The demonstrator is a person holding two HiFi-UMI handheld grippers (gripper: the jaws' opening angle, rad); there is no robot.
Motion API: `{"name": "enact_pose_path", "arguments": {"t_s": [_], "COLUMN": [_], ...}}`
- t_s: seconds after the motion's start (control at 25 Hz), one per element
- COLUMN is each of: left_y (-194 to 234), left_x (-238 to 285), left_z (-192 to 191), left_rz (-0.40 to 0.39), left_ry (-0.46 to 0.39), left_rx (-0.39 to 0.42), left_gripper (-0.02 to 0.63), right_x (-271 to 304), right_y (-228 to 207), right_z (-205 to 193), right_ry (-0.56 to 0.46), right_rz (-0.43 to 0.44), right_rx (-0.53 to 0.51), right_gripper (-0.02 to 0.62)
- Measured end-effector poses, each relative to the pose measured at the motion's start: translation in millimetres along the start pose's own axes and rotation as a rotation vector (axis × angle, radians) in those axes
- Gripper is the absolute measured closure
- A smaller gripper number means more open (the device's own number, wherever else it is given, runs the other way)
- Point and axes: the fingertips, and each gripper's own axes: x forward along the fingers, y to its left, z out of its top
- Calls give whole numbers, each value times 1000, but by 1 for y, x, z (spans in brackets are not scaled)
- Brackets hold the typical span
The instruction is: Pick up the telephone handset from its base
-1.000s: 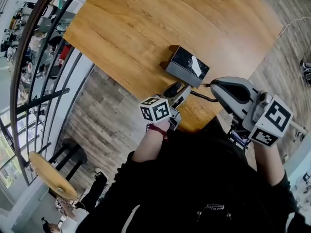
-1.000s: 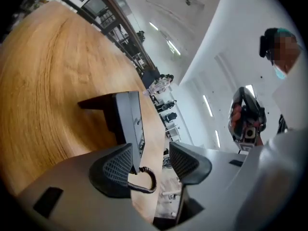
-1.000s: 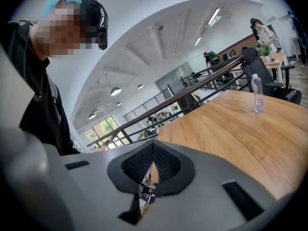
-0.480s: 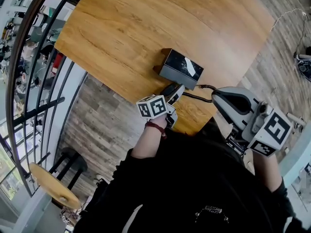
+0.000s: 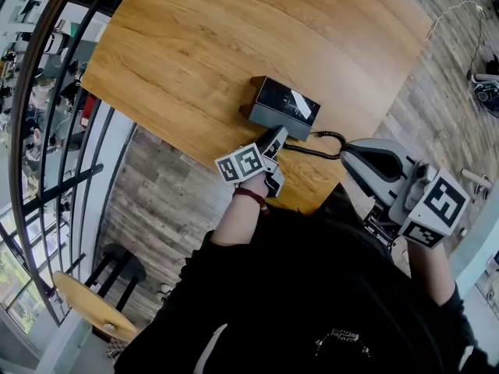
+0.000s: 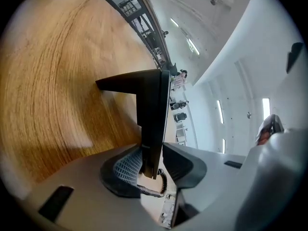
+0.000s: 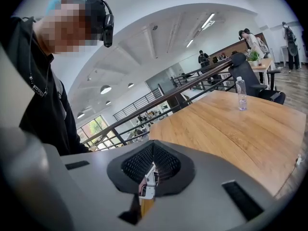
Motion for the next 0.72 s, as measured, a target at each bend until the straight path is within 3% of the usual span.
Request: {"name": "enact_pose_path", "arguments": {"t_s": [0.12,0.32,0.48,0.72], "left_y": [0,-5,-4,-17], "left_x": [-2,-2,-5,-6], "left_z": [0,1,-3,-5], "left_rz": [-2,72,94,52], "left_ry": [-6,-25,-24,-31], "left_rx": [-4,122,128,144], "left_gripper": [471,522,526,529], "right_x": [-4,-18,-27,-40], "right_y": [0,-2,-5,-3], "right_z": [0,-1,-4,-9], "right_ry": [-11,-27,-64,-81], "right_rz": [-18,-51,-74,-71], "right_rx": [5,26,52,55], "right_gripper": [578,578,578,578]}}
